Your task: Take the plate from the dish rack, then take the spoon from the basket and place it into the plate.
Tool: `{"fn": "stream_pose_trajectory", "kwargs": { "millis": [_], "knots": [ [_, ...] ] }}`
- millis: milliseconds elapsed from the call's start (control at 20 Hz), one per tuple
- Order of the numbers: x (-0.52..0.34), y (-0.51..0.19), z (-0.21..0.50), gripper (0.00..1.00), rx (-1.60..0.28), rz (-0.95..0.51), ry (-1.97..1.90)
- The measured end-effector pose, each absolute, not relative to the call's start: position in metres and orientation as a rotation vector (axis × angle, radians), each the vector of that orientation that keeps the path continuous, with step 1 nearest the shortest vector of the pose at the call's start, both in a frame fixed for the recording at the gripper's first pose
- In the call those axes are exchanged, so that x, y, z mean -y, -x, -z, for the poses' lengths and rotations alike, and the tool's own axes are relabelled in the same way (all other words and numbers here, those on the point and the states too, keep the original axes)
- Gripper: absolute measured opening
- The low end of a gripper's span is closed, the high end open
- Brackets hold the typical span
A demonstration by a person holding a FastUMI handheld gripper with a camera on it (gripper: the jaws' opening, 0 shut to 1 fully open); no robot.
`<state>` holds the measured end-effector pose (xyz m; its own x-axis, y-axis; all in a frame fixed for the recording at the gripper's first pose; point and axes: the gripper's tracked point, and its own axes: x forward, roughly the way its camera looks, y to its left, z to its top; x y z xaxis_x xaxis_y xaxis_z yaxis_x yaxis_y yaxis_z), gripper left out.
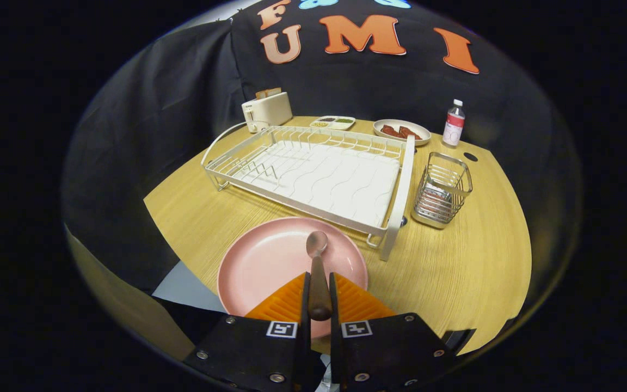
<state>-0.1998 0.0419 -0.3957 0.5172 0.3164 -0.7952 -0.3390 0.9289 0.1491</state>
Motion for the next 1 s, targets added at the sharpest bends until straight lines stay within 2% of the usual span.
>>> {"fn": "stream_pose_trajectory", "kwargs": {
  "millis": [150,350,450,500,850,1000],
  "knots": [
    [-0.034,0.208,0.408,0.16,-0.993,-0.383,0.066],
    [-0.027,0.211,0.412,0.26,-1.021,-0.377,0.133],
    [-0.031,0.212,0.409,0.35,-1.027,-0.386,0.117],
    [-0.032,0.211,0.404,0.45,-1.023,-0.385,0.108],
    [-0.032,0.161,0.337,0.64,-0.861,-0.342,0.035],
    [-0.032,0.135,0.291,0.75,-0.750,-0.323,0.010]
  ]
}}
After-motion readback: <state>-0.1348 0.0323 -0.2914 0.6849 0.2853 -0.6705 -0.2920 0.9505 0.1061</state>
